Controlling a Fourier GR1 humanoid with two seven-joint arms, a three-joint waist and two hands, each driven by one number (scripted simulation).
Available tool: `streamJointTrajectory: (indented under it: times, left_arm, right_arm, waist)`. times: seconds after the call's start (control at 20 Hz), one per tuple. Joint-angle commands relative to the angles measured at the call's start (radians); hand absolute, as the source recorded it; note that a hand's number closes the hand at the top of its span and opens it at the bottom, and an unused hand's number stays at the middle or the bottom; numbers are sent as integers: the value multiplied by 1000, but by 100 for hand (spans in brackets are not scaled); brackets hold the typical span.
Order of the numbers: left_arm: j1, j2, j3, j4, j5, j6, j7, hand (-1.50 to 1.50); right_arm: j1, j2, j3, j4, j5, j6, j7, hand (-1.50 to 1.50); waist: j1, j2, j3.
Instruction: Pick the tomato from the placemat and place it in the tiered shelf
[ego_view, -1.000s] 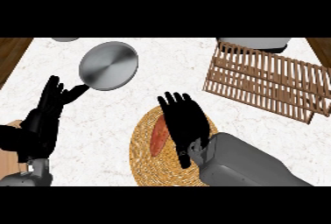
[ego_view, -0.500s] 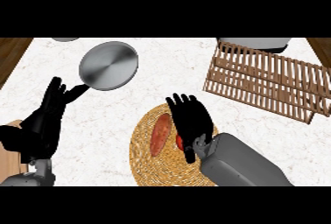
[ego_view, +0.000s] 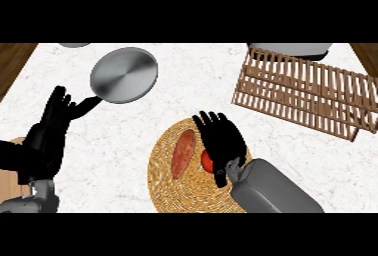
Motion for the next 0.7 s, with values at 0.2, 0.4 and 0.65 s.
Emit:
streamJointTrajectory:
  times: [0.2,0.4,0.65]
  left_arm:
    - [-32,-14,48,53,-12,-38,-34,0]
    - [-75,-18,46,21,-19,-38,31,0]
    - [-40,-70,-3,-5,-83,10,35,0]
  right_arm:
    - [-2,125,-69,121,123,4,-77,-150]
    - [35,139,-90,199,151,-4,-117,-150]
    - [44,84,-45,184,228,-6,-217,150]
  waist:
    - [1,1,0]
    - [0,0,0]
    - [-1,0,0]
